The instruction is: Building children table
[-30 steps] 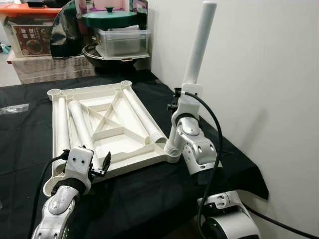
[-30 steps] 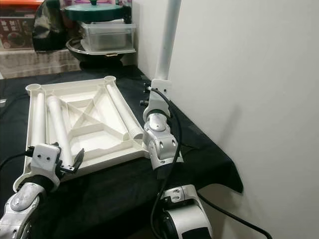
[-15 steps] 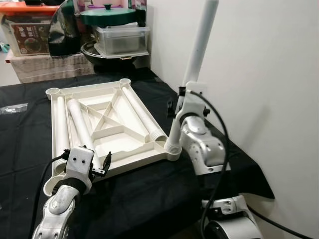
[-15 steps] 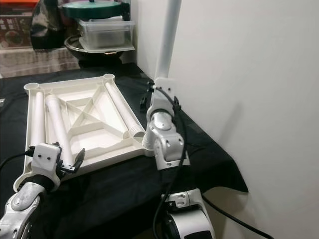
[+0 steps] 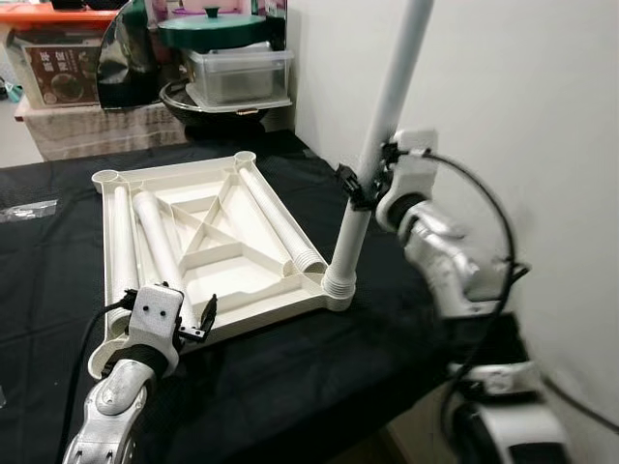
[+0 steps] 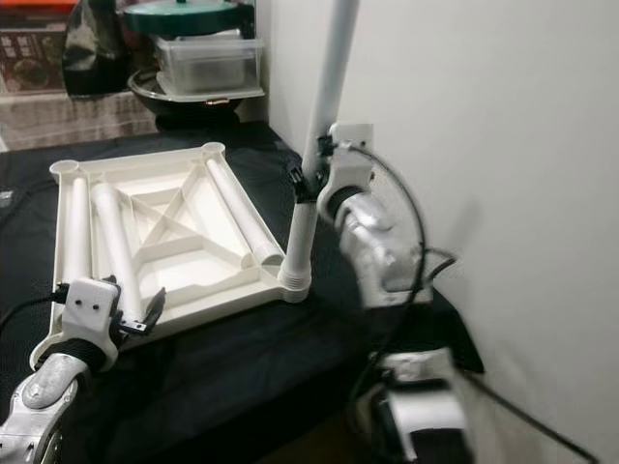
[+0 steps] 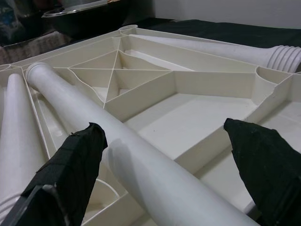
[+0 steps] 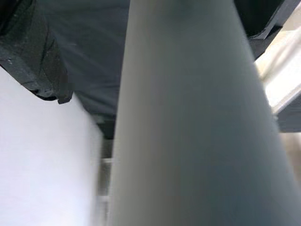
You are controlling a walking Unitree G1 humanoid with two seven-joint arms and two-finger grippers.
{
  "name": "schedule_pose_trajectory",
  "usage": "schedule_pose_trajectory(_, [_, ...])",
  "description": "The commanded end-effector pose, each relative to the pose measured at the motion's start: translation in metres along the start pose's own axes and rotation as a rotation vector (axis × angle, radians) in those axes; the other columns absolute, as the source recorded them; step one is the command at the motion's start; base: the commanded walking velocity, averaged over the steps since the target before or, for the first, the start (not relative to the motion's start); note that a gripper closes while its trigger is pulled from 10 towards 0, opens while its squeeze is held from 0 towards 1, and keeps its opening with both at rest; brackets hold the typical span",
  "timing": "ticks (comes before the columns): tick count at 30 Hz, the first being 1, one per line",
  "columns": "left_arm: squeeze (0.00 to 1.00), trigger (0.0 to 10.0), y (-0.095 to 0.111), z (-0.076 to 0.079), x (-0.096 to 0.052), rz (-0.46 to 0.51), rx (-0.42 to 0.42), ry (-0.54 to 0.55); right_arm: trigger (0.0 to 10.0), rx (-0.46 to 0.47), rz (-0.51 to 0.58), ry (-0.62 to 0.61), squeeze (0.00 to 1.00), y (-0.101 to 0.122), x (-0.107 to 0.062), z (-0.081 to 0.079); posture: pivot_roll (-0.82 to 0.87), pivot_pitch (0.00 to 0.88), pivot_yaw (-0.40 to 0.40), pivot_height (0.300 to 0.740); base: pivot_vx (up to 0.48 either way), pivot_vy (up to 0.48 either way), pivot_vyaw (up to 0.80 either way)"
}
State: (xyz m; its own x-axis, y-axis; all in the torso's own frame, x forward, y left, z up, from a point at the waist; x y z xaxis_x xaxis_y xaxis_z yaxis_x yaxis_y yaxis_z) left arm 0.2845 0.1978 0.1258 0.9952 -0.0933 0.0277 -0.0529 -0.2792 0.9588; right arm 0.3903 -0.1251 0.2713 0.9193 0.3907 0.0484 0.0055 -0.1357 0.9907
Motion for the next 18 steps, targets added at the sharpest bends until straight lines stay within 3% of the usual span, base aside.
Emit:
schedule_pose_trajectory(1, [0.0,10.0,-0.0043,-0.0012,0.0016,-0.016,0.0,0.005,10.0,0.023,-0.032,0.067,0.96,-0.0038,0.0007,0.0011,0.04,0.0,-0.087,0.74,0.0,0.0,0.0])
schedule_pose_trajectory(2, [0.0,10.0,-0.0043,-0.0012,0.0016,-0.016,0.0,0.005,10.0,0.023,-0.032,0.067,0.96,-0.0038,0.0007,0.0011,0.04,0.0,-0.087,0.74,0.0,0.0,0.0])
schedule_pose_trajectory(3, [0.0,10.0,-0.0044,-0.0014,0.0015,-0.017,0.0,0.005,10.0,0.01,-0.032,0.09,0.41,-0.0026,0.0005,0.0031,0.05,0.0,-0.087,0.74,0.0,0.0,0.0])
schedule_pose_trajectory(4, [0.0,10.0,-0.0044,-0.0014,0.0015,-0.017,0.0,0.005,10.0,0.01,-0.032,0.09,0.41,-0.0026,0.0005,0.0031,0.05,0.0,-0.087,0.74,0.0,0.0,0.0])
schedule_pose_trajectory(5, [0.0,10.0,-0.0043,-0.002,0.0014,-0.017,0.002,0.005,10.0,0.001,-0.032,0.145,0.0,-0.0007,0.0012,0.0053,0.05,0.0,-0.09,0.74,0.0,0.0,0.0])
schedule_pose_trajectory(8, [0.0,10.0,-0.0035,-0.0023,0.0018,-0.014,0.002,0.006,10.0,0.018,-0.022,0.297,0.0,0.0015,0.0025,0.0028,0.06,0.0,-0.092,0.74,0.0,0.0,0.0])
schedule_pose_trajectory(18, [0.0,10.0,-0.0025,-0.0037,0.003,-0.011,0.009,0.005,10.0,-0.003,-0.005,0.488,0.0,-0.0052,0.0091,0.0023,0.08,0.0,-0.1,0.74,0.0,0.0,0.0])
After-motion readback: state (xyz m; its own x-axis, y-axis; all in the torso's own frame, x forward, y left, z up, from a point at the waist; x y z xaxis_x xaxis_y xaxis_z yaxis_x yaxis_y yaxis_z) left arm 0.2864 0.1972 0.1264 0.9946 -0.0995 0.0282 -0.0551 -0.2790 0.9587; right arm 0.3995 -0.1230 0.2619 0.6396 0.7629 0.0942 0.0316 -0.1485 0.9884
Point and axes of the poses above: a point about 5 cm out from each wrist's last joint towards the gripper, its own x axis pointing out of the wrist towards the gripper, its own y axis along the axis of the wrist's last joint, z = x × y, the point moved 2 cm from there along x, pointing out of the wrist towards the gripper, and after that the axes turned 5 degrees about x, right-handed, at the moved point
